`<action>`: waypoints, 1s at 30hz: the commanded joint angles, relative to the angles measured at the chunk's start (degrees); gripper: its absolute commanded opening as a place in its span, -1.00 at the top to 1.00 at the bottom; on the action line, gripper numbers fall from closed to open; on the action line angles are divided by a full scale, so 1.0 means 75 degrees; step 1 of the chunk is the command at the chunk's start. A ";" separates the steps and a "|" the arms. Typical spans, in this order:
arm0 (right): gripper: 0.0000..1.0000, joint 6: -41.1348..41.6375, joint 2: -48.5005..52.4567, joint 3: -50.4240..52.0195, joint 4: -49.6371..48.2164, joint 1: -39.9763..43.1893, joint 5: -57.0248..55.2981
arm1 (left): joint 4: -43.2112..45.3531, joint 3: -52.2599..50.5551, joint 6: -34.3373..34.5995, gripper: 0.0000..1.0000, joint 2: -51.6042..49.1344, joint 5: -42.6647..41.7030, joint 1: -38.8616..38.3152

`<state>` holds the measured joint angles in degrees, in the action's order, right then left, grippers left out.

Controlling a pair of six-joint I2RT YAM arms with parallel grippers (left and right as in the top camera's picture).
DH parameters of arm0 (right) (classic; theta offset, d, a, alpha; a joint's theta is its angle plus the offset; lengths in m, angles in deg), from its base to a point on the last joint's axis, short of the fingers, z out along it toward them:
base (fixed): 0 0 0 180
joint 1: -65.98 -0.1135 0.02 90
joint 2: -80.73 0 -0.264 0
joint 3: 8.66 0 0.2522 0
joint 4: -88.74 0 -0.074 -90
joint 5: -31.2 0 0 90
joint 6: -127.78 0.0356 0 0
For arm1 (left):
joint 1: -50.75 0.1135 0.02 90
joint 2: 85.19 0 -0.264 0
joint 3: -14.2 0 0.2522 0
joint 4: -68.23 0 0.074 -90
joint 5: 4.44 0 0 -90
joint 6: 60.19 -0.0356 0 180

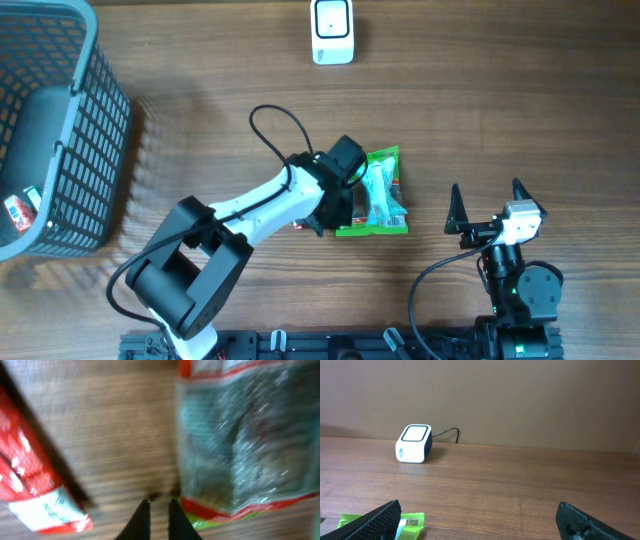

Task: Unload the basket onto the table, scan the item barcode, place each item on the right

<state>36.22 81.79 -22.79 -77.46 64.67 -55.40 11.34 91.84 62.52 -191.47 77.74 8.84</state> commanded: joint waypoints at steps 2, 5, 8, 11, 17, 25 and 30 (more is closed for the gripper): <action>-0.99 0.0061 -0.0035 0.0009 -0.0017 0.0026 -0.0067 | -0.0122 0.0219 0.0099 0.59 0.0399 -0.0064 0.0469; -0.99 0.0058 -0.0035 0.0009 -0.0017 0.0026 -0.0067 | -0.0058 0.0495 0.0099 0.34 0.0810 -0.0064 0.0807; -1.00 0.0061 -0.0035 0.0009 -0.0017 0.0026 -0.0067 | 0.0306 0.0560 0.0303 0.03 0.1096 -0.0096 0.1037; -0.99 0.0058 -0.0035 0.0009 -0.0017 0.0026 -0.0067 | 0.0580 0.0554 0.0539 -0.06 0.1020 -0.0093 0.1046; -0.99 0.0061 -0.0035 0.0009 -0.0017 0.0026 -0.0067 | 0.0836 0.0495 0.0764 0.00 0.0289 -0.0064 0.0624; -1.00 0.0058 -0.0035 0.0009 -0.0017 0.0026 -0.0067 | 0.1029 0.0484 0.0764 0.27 -0.0291 0.0058 0.0458; -1.00 0.0061 -0.0035 0.0009 -0.0020 0.0026 -0.0067 | 0.1282 0.0475 0.0764 0.30 -0.0667 0.0111 0.0367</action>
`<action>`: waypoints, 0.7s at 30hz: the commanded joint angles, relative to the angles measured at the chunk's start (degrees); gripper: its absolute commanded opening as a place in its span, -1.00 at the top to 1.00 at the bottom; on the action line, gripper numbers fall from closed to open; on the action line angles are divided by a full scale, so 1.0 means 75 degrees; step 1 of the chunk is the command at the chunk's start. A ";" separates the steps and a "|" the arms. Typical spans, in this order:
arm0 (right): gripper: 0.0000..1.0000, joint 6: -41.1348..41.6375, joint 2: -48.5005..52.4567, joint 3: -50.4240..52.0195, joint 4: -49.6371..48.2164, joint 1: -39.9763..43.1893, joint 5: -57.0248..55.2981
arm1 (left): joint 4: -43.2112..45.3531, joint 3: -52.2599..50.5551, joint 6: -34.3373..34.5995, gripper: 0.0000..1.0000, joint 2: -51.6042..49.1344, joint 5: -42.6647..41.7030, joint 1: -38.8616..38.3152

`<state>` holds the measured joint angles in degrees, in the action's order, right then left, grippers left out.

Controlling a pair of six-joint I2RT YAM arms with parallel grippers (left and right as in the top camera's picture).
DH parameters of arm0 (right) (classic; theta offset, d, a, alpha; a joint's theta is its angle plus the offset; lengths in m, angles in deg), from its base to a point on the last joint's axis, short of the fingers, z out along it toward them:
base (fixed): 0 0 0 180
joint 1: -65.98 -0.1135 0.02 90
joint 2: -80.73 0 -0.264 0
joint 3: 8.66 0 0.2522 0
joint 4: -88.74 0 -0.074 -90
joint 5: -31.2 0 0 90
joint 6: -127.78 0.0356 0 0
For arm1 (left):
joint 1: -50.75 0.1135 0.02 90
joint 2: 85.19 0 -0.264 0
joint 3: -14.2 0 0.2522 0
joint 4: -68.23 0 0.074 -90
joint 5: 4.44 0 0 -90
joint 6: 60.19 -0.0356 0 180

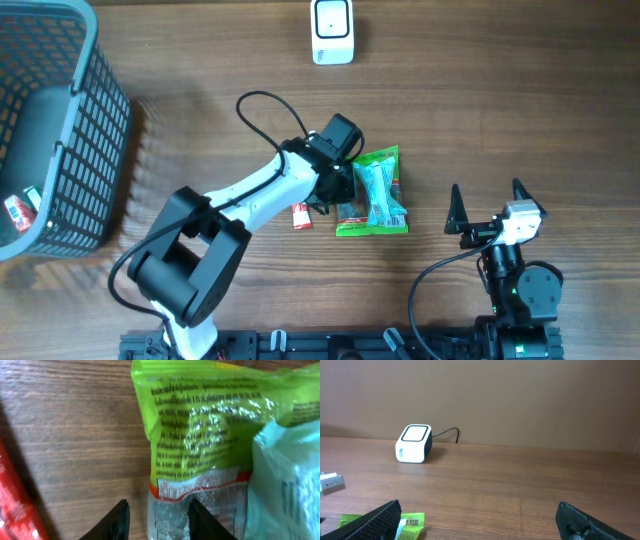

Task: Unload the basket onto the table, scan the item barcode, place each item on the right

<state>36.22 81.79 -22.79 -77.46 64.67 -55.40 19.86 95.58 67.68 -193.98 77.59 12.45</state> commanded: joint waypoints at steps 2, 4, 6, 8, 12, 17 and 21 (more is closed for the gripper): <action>-0.99 0.0061 -0.0035 0.0009 -0.0017 0.0026 -0.0067 | 0.0294 -0.0023 0.0073 0.35 -0.0493 0.0131 -0.0198; -1.00 0.0061 -0.0035 0.0009 -0.0020 0.0026 -0.0067 | 0.0373 -0.0023 0.0073 0.63 -0.0589 0.0134 -0.0259; -1.00 0.0061 -0.0035 0.0009 -0.0017 0.0026 -0.0067 | 0.0396 -0.0023 0.0073 0.92 -0.0589 0.0140 -0.0265; -0.99 0.0064 -0.0035 0.0009 -0.0017 0.0026 -0.0067 | 0.0370 -0.0020 0.0067 0.92 -0.0580 0.0140 -0.0239; -1.00 0.0061 -0.0035 0.0009 -0.0020 0.0026 -0.0067 | -0.0023 -0.0017 0.0067 0.92 -0.0291 0.0589 0.0058; -1.00 0.0061 -0.0035 0.0009 -0.0017 0.0026 -0.0067 | -0.0423 -0.0020 0.0009 0.92 0.0437 0.1673 0.0297; -1.00 0.0061 -0.0035 0.0009 -0.0017 0.0026 -0.0067 | -0.0315 -0.0020 -0.0012 0.76 0.0764 0.1667 0.0286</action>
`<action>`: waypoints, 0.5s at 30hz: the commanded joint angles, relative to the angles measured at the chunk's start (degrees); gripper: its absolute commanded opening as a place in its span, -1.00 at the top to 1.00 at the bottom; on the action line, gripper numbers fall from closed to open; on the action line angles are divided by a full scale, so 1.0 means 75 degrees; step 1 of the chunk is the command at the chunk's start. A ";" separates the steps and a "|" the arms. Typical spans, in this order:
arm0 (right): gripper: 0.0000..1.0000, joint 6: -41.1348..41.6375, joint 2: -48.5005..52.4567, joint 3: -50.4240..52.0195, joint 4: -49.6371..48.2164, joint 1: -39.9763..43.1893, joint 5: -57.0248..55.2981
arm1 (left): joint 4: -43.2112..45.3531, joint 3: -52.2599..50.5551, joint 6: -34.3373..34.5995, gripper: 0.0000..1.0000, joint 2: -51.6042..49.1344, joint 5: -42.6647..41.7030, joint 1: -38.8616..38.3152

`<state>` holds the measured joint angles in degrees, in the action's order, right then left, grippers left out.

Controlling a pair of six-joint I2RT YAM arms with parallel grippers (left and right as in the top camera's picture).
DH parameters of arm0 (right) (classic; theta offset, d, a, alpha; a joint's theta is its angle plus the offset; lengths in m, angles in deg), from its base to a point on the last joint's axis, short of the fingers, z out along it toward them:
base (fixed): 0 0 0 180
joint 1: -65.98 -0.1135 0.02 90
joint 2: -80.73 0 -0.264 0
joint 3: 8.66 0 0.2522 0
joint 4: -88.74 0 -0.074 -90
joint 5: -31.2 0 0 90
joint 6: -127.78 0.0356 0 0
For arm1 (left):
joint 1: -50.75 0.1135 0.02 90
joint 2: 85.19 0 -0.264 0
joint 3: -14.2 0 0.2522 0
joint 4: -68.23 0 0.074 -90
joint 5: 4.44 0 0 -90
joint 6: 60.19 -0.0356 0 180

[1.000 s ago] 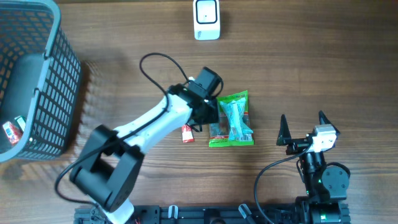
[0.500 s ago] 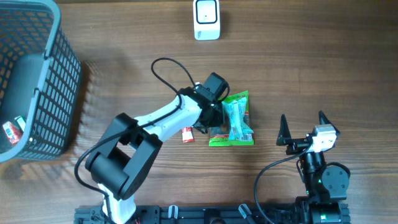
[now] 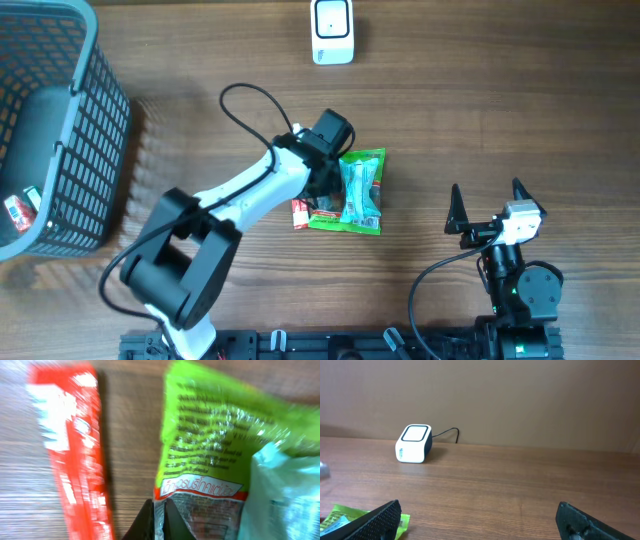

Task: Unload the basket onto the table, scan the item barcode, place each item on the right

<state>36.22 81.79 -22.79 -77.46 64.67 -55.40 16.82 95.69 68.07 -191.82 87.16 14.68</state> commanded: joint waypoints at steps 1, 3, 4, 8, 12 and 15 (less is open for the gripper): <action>-0.99 0.0061 -0.0035 0.0009 -0.0020 0.0026 -0.0067 | 0.0111 -0.0032 -0.0064 0.66 0.0481 0.0358 -0.0012; -1.00 0.0061 -0.0035 0.0009 -0.0017 0.0026 -0.0067 | 0.0047 -0.0026 -0.0058 0.54 0.0504 0.0341 0.0003; -1.00 0.0058 -0.0035 0.0009 -0.0017 0.0026 -0.0067 | -0.0026 -0.0026 -0.0044 0.53 0.0527 0.0344 0.0050; -0.99 0.0064 -0.0035 0.0009 -0.0017 0.0026 -0.0067 | -0.0551 -0.0029 0.0219 0.61 0.0562 0.0405 0.0525; -1.00 0.0061 -0.0035 0.0009 -0.0017 0.0026 -0.0067 | -0.0944 -0.0029 0.0219 0.70 0.0504 0.0405 0.0965; -1.00 0.0061 -0.0035 0.0009 -0.0017 0.0026 -0.0067 | -0.1014 -0.0102 0.0189 0.73 0.0466 0.0411 0.1128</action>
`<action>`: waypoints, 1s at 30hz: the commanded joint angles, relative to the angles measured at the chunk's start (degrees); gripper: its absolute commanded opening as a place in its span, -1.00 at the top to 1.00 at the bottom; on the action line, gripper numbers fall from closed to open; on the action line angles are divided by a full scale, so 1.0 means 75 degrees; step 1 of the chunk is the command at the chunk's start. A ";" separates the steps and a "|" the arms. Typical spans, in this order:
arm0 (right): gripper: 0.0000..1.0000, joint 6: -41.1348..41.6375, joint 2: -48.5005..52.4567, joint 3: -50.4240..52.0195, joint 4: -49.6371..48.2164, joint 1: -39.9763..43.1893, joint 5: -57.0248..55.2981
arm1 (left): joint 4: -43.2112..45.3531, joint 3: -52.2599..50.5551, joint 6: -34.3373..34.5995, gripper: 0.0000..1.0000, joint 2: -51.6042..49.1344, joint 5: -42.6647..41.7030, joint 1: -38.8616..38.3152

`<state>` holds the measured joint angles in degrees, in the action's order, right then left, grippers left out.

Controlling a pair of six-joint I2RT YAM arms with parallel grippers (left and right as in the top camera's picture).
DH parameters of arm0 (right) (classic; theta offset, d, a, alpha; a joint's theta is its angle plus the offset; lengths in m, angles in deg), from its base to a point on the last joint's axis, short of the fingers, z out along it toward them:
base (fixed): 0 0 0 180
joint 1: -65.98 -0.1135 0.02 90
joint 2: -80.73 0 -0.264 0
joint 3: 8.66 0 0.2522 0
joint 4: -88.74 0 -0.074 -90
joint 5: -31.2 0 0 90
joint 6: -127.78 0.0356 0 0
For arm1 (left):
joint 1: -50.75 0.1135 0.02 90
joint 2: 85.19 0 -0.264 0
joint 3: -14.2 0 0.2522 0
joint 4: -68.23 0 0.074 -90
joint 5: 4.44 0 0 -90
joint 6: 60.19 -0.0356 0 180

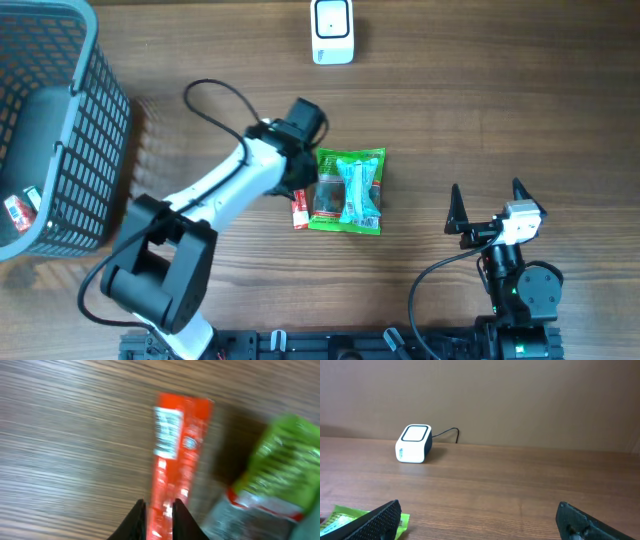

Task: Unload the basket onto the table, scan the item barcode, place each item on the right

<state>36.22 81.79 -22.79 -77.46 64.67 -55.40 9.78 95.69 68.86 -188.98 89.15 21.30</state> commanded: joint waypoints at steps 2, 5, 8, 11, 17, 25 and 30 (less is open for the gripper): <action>-1.00 0.0061 -0.0035 0.0009 -0.0017 0.0026 -0.0067 | 0.0029 -0.0248 0.0085 0.74 0.0085 0.0181 0.0259; -0.99 0.0064 -0.0035 0.0009 -0.0020 0.0026 -0.0067 | 0.0495 -0.0659 0.0087 0.75 0.0026 0.0294 0.0245; -1.00 0.0061 -0.0035 0.0009 -0.0017 0.0026 -0.0067 | 0.1029 -0.1003 0.0050 0.78 -0.0064 0.0338 0.0251; -1.00 0.0058 -0.0035 0.0009 -0.0020 0.0026 -0.0067 | 0.1451 -0.1271 0.0029 0.88 -0.0064 0.0294 0.0195; -0.99 0.0064 -0.0035 0.0009 -0.0017 0.0026 -0.0067 | 0.1932 -0.1274 -0.0755 0.91 -0.0061 -0.0376 0.0055; -1.00 0.0058 -0.0035 0.0009 -0.0017 0.0026 -0.0067 | 0.0697 -0.0157 -0.1381 0.66 0.0516 0.0831 0.0216; -1.00 0.0061 -0.0035 0.0009 -0.0020 0.0026 -0.0067 | -0.1317 0.2369 -0.1609 0.19 0.1411 0.1915 0.0726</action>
<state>36.22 81.79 -22.79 -77.46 64.67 -55.40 6.50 98.94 59.16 -185.72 94.94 23.46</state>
